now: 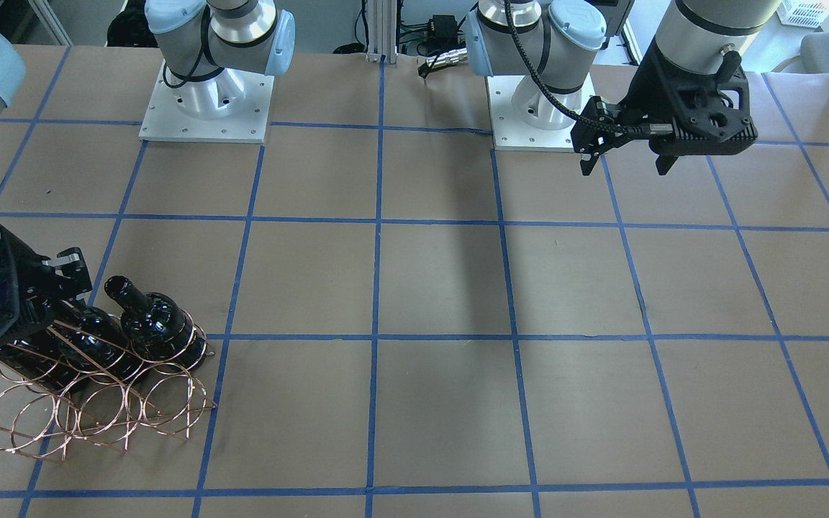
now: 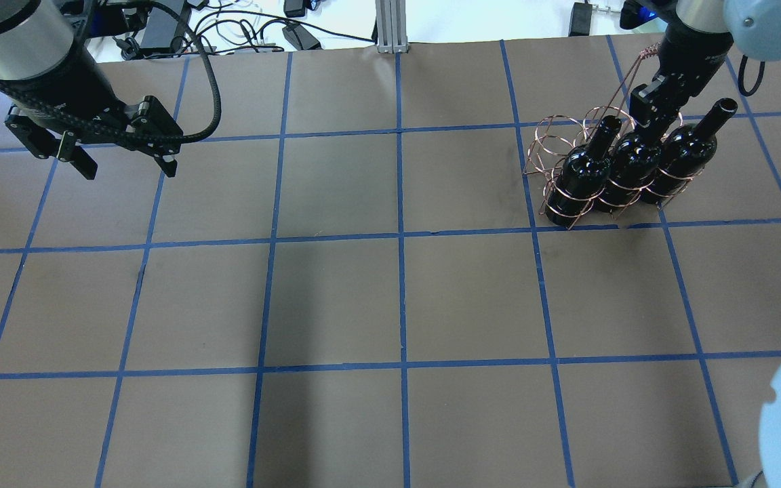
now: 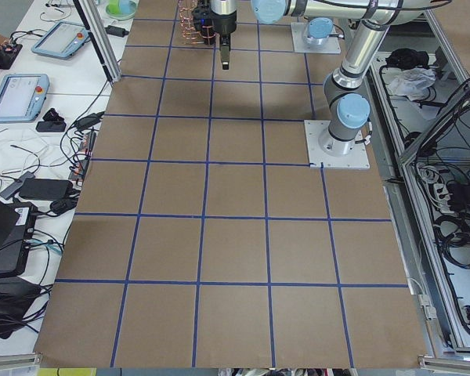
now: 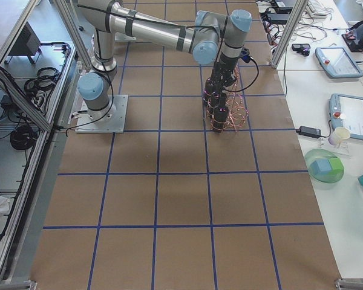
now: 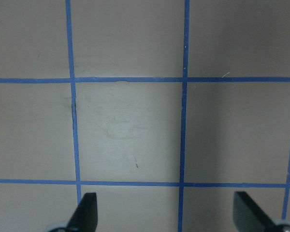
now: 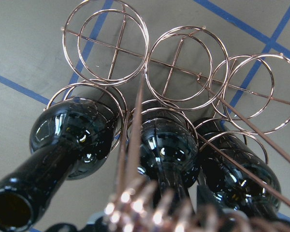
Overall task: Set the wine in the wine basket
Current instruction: 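Press the bottle down to seat it in the rack, then open the right gripper and raise it away from the rack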
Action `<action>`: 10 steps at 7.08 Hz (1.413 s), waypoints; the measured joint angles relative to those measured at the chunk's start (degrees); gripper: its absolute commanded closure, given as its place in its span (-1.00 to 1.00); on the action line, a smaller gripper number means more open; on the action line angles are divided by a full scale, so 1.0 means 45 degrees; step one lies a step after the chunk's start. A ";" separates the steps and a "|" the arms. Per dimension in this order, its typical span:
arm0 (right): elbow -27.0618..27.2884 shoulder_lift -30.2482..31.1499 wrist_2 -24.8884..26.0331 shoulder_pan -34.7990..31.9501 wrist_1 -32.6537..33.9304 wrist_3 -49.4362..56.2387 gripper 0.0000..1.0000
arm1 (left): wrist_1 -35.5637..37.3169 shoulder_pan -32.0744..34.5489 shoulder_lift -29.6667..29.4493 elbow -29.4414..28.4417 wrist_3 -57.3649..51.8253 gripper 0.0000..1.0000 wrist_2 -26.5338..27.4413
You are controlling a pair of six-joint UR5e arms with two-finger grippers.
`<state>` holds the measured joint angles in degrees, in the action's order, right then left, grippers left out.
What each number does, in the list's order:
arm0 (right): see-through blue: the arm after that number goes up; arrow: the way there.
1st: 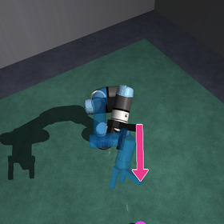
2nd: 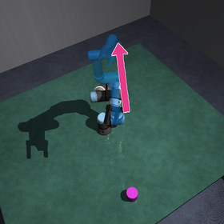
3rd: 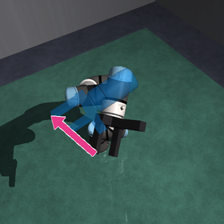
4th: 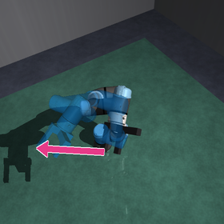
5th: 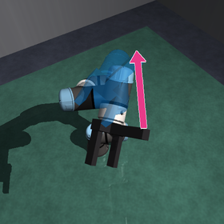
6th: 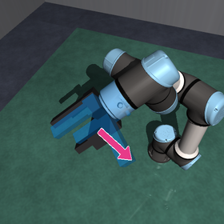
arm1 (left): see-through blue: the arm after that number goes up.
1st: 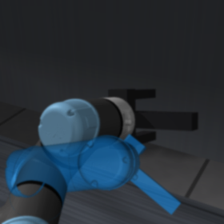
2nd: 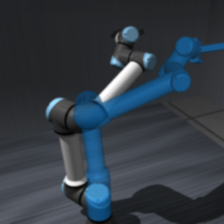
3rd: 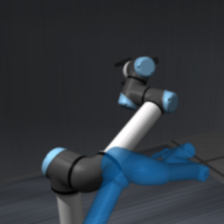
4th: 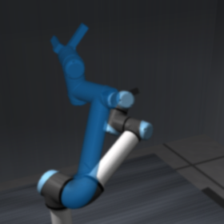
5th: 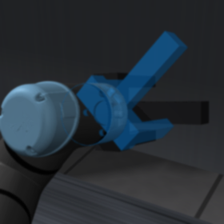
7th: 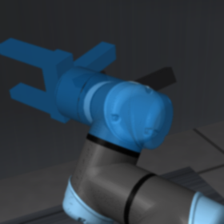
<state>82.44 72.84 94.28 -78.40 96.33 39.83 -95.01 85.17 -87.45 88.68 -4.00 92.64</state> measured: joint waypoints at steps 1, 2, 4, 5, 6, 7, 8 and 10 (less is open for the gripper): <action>0.0001 0.0253 0.0011 0.0000 -0.0148 -0.0003 -0.97 | 0.0000 0.0000 0.0000 0.0000 0.0001 -1.00 0.0000; 0.0001 0.0719 0.0005 0.0000 -0.0394 -0.0075 -0.99 | 0.0000 0.0000 0.0000 0.0000 0.0000 -1.00 0.0000; 0.0001 0.2026 -0.0021 0.0000 -0.1215 -0.1347 -0.99 | 0.0000 0.0000 0.0000 0.0000 0.0004 -1.00 0.0000; 0.0001 0.2693 -0.0055 -0.0001 -0.1639 -0.2289 -1.00 | 0.0000 0.0000 0.0000 0.0000 -0.0003 -1.00 0.0000; 0.0001 0.3455 -0.0131 -0.0026 -0.2066 -0.3399 -1.00 | 0.0000 0.0000 0.0001 0.0000 -0.0007 -1.00 0.0000; 0.0001 0.4132 -0.0477 -0.0119 -0.2468 -0.4718 -1.00 | 0.0000 0.0000 0.0000 -0.0001 -0.0009 -1.00 0.0000; 0.0005 0.4563 -0.0961 -0.0374 -0.2712 -0.5990 -1.00 | -0.0005 0.0000 0.0000 0.0000 -0.0009 -1.00 0.0000; 0.0137 0.4753 -0.1237 -0.1466 -0.2762 -0.8249 -1.00 | -0.0013 0.0000 0.0000 0.0000 0.0003 -1.00 0.0000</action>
<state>83.05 94.22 88.72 -85.00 83.90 2.71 -95.07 85.17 -87.45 88.68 -3.98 92.64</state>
